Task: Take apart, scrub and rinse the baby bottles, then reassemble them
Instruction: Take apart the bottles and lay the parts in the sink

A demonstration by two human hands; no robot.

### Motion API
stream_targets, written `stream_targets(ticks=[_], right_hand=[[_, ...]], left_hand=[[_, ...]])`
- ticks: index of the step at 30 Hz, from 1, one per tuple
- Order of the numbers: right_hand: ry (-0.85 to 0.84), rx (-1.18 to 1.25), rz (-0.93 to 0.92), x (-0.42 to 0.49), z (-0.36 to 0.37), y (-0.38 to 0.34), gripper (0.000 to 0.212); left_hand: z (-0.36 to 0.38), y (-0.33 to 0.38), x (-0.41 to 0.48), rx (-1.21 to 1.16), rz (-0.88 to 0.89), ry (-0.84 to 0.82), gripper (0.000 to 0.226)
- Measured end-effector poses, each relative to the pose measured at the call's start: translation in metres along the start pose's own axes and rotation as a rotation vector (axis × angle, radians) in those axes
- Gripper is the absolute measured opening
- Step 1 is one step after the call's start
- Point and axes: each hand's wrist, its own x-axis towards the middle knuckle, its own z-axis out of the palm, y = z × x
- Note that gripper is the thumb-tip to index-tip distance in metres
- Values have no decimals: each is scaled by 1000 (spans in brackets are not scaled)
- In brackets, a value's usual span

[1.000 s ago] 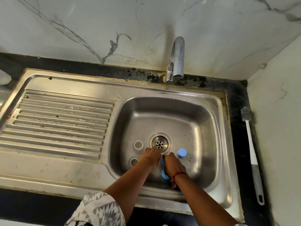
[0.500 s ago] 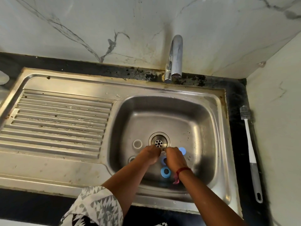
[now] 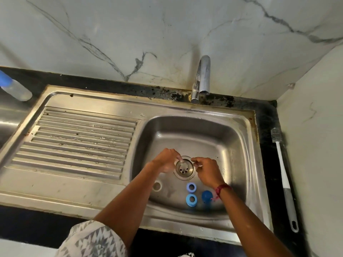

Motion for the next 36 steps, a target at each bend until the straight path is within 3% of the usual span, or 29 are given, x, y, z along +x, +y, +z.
stream_targets(ticks=[8, 17, 31, 36], right_hand=[[71, 22, 8, -12, 6, 0, 35], [20, -50, 84, -18, 20, 6, 44], [32, 85, 161, 10, 21, 19, 45], [30, 154, 173, 21, 13, 19, 41]], left_hand=[[9, -10, -32, -134, -16, 79, 57], [30, -2, -40, -215, -67, 88, 58], [79, 33, 33, -230, -219, -58, 45], [89, 30, 59, -196, -308, -51, 52]])
